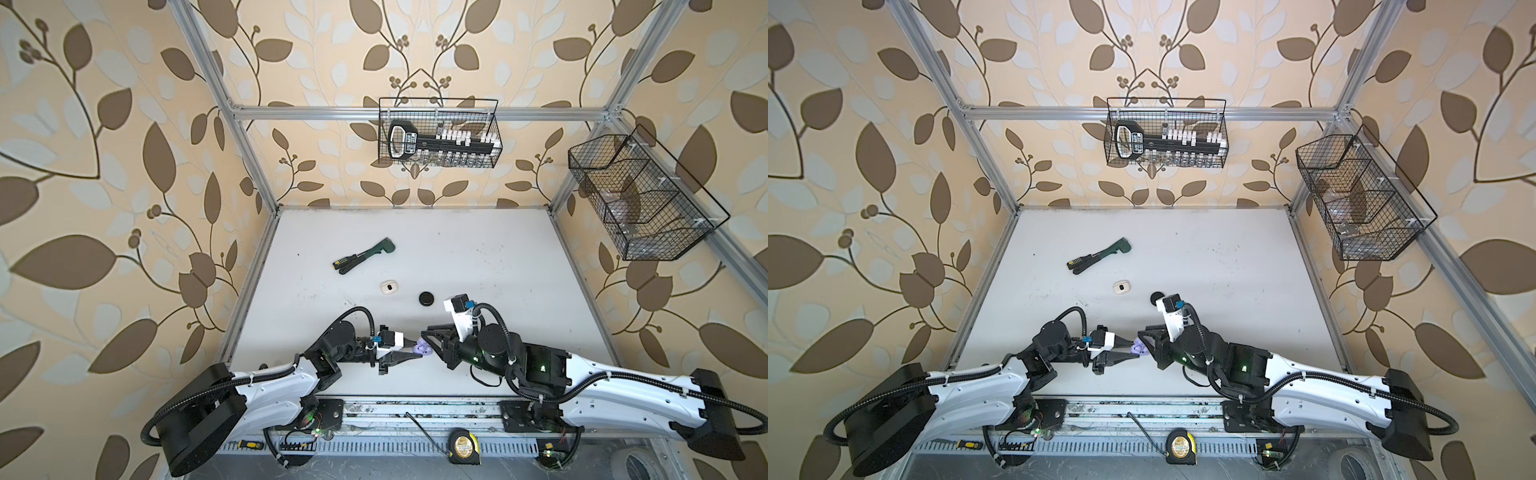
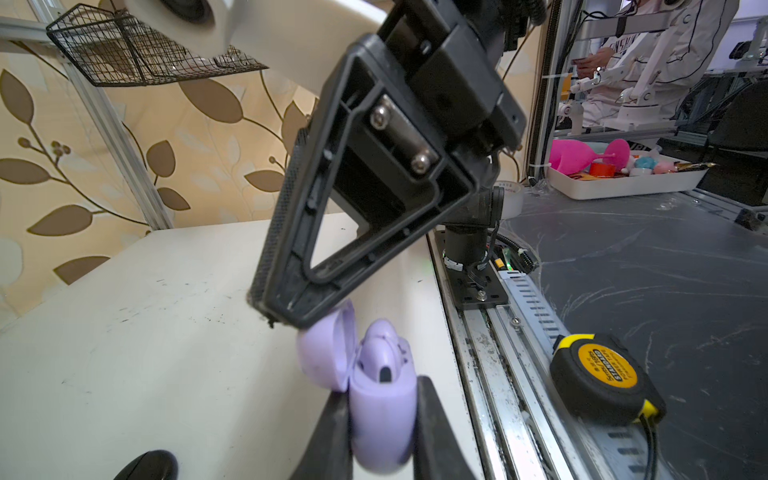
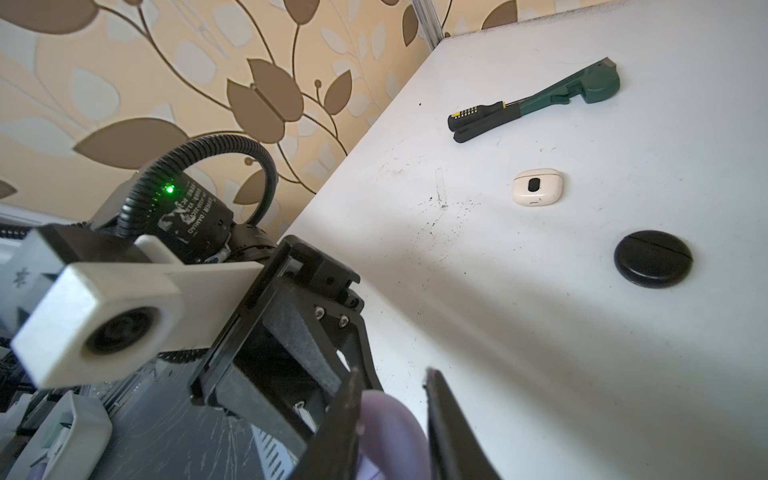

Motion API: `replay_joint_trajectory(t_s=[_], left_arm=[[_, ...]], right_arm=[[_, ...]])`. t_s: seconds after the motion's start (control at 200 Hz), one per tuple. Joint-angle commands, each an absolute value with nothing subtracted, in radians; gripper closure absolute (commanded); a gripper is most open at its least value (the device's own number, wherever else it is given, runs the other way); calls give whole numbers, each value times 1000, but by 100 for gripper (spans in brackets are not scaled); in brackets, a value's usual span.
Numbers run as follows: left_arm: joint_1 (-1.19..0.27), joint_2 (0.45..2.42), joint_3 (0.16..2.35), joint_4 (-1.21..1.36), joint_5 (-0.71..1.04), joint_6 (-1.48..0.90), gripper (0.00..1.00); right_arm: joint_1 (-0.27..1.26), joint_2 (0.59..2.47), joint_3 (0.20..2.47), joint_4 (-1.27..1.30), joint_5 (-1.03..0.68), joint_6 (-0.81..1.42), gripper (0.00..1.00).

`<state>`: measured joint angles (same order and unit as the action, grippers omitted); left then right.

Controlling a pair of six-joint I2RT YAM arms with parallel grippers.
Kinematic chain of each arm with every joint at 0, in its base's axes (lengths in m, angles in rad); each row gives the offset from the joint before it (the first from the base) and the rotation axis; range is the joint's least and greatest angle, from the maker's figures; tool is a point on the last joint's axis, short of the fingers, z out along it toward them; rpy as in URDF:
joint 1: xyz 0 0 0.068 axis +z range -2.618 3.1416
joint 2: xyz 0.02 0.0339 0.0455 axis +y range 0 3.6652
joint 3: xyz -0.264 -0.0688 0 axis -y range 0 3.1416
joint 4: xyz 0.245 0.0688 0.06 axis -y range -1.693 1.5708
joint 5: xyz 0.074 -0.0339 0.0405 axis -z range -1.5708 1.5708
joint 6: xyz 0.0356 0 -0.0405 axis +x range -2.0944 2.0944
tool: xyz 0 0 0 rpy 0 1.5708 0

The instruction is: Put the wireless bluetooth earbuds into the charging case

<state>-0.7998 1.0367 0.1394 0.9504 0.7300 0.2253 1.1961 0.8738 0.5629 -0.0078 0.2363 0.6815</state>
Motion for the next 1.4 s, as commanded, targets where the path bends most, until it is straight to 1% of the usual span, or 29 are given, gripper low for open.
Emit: replay_joint_trajectory(t_s=[0.0,0.19,0.31,0.39,0.5,0.57,0.72,0.86,1.015,1.175,1.395], left_arm=[[-804,1026,175,1026,741,227,100],[-804,1010,160,1029,698,236,100],[-804,1005,161,1026,724,241,100],[-805,1005,161,1033,741,239,100],[-804,1005,159,1041,761,238,100],[-804,1003,160,1042,764,239,100],[-804,1008,161,1045,761,231,100],[-804,1015,166,1046,754,223,100],[-804,1014,176,1012,750,227,100],[-804,1023,192,979,742,224,100],[-803,1018,193,957,652,200,100]], right_arm=[[1203,883,534,-42,255,700,76],[1218,890,532,-27,221,740,81],[1224,886,549,-87,290,756,81],[1180,892,563,-133,313,761,81],[1093,928,563,-115,245,751,81],[1071,954,566,-82,203,737,81],[1089,984,564,-16,171,714,80],[1124,973,559,34,151,703,80],[1195,921,557,73,171,676,79],[1264,851,553,73,246,632,78],[1270,786,507,61,248,641,78]])
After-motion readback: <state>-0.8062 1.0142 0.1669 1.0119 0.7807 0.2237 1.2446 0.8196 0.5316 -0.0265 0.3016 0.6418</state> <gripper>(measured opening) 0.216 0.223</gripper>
